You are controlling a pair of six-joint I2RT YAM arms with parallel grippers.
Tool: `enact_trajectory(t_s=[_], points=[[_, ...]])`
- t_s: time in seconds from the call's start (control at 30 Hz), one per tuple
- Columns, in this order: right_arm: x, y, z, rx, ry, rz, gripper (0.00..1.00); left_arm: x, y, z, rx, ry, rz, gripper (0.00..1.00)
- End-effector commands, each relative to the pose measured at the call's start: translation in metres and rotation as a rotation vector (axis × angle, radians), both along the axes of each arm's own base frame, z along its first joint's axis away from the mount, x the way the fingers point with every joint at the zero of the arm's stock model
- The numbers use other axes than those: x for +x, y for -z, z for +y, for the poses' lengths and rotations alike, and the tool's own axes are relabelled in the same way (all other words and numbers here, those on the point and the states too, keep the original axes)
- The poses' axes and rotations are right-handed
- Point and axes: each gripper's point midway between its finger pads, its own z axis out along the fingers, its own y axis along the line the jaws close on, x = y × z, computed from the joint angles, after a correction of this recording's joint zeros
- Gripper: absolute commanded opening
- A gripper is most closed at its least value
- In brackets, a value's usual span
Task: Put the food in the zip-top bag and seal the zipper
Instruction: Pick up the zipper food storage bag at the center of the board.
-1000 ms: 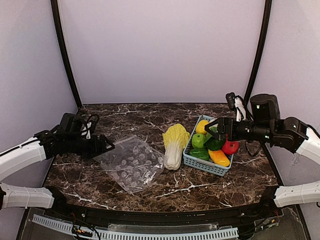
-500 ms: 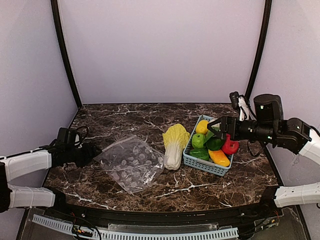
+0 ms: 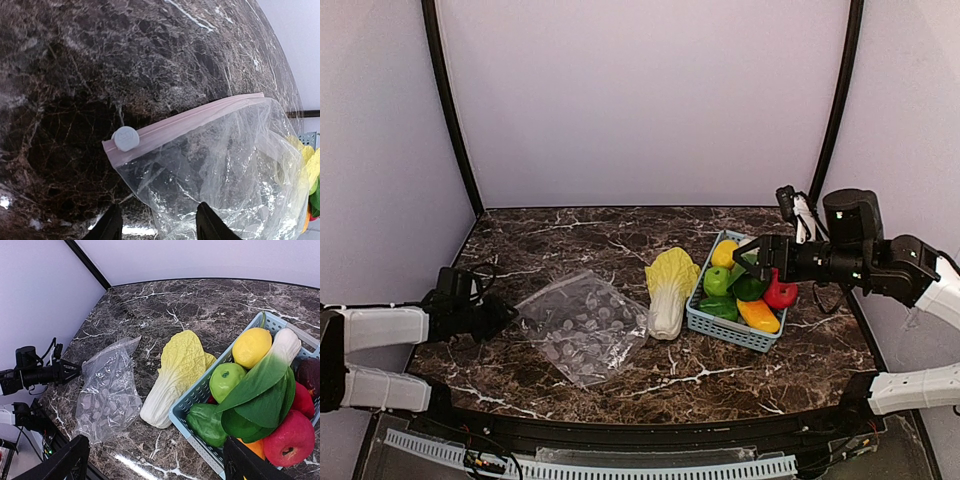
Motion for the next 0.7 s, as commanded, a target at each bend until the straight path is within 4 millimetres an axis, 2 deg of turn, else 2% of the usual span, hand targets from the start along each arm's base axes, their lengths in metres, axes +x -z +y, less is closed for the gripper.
enact_trajectory(t_s=[0.0, 0.17, 0.37, 0.67], points=[[-0.001, -0.003, 0.001, 0.002, 0.002, -0.002, 0.91, 0.004, 0.007, -0.004, -0.042, 0.004, -0.007, 0.44], [-0.002, -0.001, 0.000, 0.008, 0.005, 0.007, 0.91, 0.004, 0.016, -0.003, -0.042, -0.015, 0.006, 0.37], [-0.003, -0.002, -0.002, 0.011, 0.008, -0.001, 0.91, 0.007, 0.024, -0.004, -0.040, -0.008, 0.021, 0.35], [-0.003, -0.005, -0.005, 0.015, 0.016, -0.006, 0.91, 0.013, 0.032, -0.005, -0.059, -0.023, 0.034, 0.13]])
